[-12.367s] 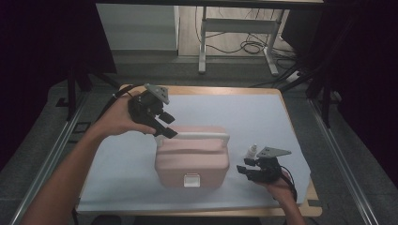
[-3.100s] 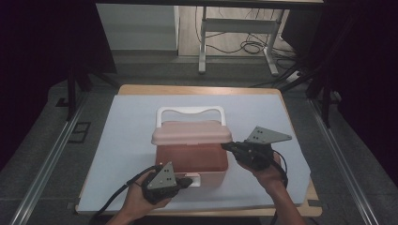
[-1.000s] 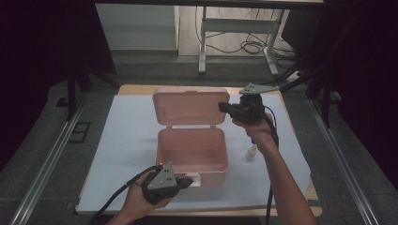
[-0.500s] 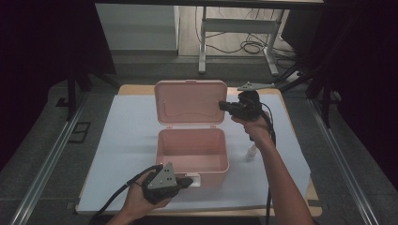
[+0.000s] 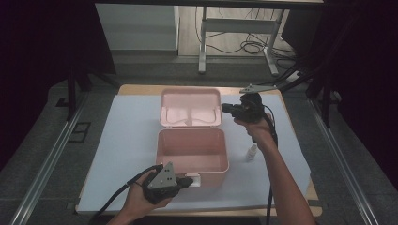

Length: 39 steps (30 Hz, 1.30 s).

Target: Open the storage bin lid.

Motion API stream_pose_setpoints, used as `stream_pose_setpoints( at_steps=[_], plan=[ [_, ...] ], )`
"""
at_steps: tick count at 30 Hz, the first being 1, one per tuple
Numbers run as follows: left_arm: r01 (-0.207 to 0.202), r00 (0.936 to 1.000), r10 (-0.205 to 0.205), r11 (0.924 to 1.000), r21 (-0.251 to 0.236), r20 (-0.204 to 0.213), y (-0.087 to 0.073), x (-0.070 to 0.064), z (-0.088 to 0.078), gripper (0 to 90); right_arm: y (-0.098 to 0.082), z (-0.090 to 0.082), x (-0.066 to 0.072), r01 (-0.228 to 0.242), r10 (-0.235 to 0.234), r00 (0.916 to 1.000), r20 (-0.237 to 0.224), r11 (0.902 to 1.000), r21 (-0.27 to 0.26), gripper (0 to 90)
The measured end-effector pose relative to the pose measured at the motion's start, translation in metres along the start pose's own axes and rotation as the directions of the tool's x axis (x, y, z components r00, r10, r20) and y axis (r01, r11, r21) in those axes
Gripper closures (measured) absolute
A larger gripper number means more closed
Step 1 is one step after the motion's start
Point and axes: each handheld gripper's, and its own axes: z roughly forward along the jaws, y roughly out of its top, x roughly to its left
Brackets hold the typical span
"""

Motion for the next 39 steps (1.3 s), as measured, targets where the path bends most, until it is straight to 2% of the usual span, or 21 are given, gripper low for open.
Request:
stream_pose_setpoints(
  at_steps=[3,5,20,29,39],
  plan=[
    [-0.002,1.0,0.002,1.0,0.008,0.009,0.0,0.001,0.0,90.0,-0.002,-0.001,0.0,0.005,-0.005,1.0,0.003,1.0,0.003,89.1],
    [-0.001,1.0,0.001,1.0,0.001,-0.005,0.0,-0.001,0.001,90.0,-0.003,-0.002,0.0,0.007,-0.007,1.0,0.004,1.0,0.005,88.9],
    [-0.001,1.0,0.001,1.0,0.001,-0.003,0.001,0.0,0.001,89.6,-0.011,-0.006,-0.003,0.007,-0.007,0.9999,0.008,0.9999,0.009,88.6],
    [0.01,0.9999,-0.01,0.9999,-0.013,0.004,0.001,0.002,0.0,83.1,-0.017,-0.008,-0.002,0.014,-0.015,0.9999,0.008,0.9999,0.008,88.3],
    [0.041,0.9991,-0.04,0.998,-0.049,0.014,0.003,0.007,-0.008,76.4,-0.021,-0.01,-0.002,0.022,-0.022,0.9997,0.0,0.9997,0.004,88.1]
  ],
)
